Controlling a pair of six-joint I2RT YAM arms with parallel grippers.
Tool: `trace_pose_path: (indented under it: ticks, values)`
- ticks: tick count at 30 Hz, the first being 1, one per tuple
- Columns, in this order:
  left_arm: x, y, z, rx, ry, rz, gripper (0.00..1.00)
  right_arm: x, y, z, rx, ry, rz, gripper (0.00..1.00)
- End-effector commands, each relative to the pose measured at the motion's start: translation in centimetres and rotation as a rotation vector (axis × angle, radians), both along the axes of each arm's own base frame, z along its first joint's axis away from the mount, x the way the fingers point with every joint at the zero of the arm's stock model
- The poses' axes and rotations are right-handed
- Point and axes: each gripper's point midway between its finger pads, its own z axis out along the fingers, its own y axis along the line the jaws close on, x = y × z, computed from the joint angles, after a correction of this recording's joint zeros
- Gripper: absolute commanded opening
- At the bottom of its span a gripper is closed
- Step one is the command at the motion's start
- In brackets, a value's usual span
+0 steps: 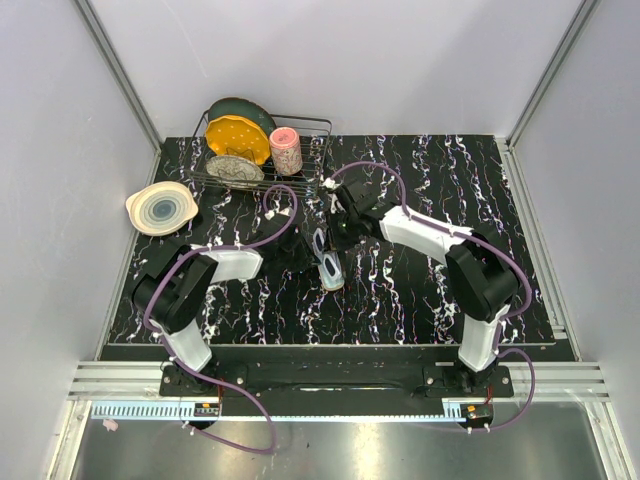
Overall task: Organize the sunglasses
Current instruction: Place the sunglasses in the sunglasses case.
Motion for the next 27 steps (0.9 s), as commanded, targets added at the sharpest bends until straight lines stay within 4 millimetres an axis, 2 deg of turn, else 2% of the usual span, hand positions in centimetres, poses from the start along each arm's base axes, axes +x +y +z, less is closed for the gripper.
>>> trace_pose_path:
  ticks: [1,8,18,27]
  values:
    - [0.9,-0.7,1.0,-0.008,-0.036,-0.012,0.02,0.9,0.6,2.6,0.107,-0.043,-0.021,0.0]
    - [1.0,-0.9,1.5,-0.021,-0.045,-0.014,0.02,0.6,0.9,0.6,0.119,0.0,-0.022,0.0]
    - [1.0,-1.2,1.9,-0.042,-0.049,-0.021,0.0,0.5,1.2,-0.9,0.124,0.035,-0.026,0.0]
    - [1.0,-1.5,2.2,-0.057,-0.056,-0.031,0.0,0.9,1.2,-0.9,0.117,0.02,-0.036,0.0]
